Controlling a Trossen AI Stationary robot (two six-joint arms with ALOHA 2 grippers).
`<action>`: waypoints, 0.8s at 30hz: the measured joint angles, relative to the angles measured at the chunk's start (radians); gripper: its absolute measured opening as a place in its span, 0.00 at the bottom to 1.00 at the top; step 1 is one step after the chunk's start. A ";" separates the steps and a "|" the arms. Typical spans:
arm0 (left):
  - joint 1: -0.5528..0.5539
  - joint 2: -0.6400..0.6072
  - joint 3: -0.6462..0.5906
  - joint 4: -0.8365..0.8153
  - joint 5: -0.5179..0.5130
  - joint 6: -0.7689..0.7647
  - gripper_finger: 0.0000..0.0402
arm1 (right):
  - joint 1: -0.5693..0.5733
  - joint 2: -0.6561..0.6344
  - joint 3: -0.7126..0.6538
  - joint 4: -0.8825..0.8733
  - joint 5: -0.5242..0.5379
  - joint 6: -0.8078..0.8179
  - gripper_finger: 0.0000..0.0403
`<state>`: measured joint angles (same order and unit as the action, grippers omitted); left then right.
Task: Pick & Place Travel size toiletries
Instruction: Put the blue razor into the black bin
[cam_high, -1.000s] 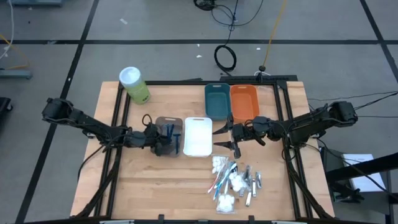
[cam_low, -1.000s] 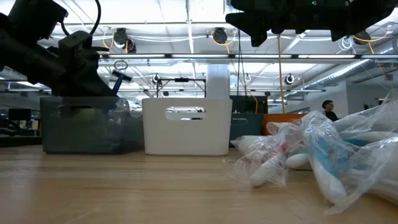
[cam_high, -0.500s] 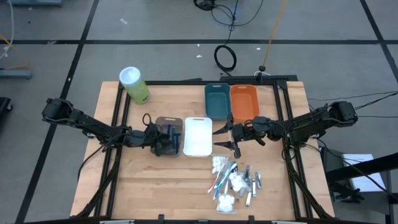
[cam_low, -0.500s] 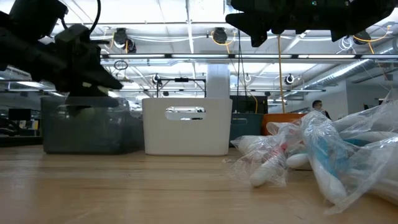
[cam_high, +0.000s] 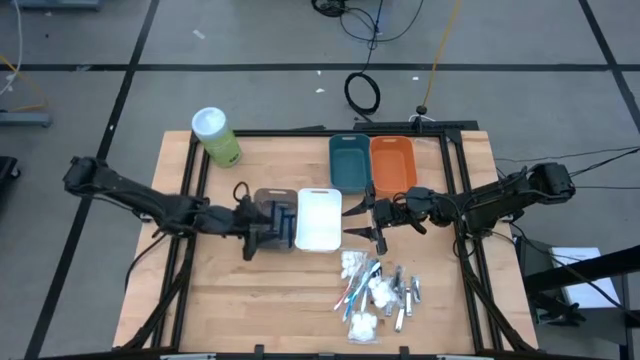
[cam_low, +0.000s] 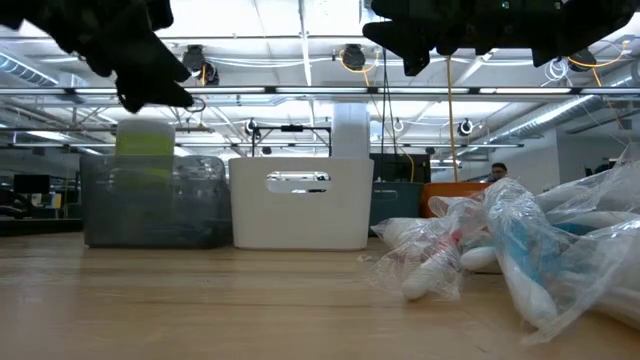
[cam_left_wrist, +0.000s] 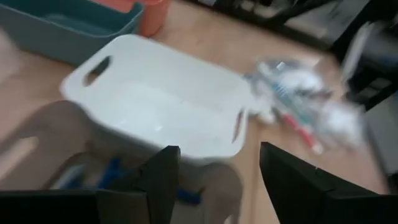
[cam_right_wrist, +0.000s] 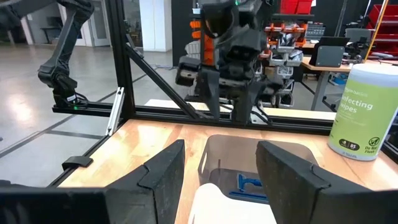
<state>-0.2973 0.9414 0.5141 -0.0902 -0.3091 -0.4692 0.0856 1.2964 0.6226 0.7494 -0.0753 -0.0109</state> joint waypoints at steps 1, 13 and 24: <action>-0.007 -0.001 0.030 -0.071 -0.022 -0.004 0.52 | 0.000 0.000 0.000 0.000 0.000 0.000 0.46; -0.083 0.000 0.159 -0.534 -0.147 -0.144 0.43 | 0.119 0.000 0.003 -0.065 0.004 0.010 0.46; -0.090 0.000 0.159 -0.410 -0.161 -0.020 0.43 | 0.388 0.000 0.044 -0.372 0.100 0.536 0.46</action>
<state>-0.3870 0.9413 0.6731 -0.5003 -0.4706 -0.4889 0.4739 1.2965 0.6666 0.3771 0.0250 0.5247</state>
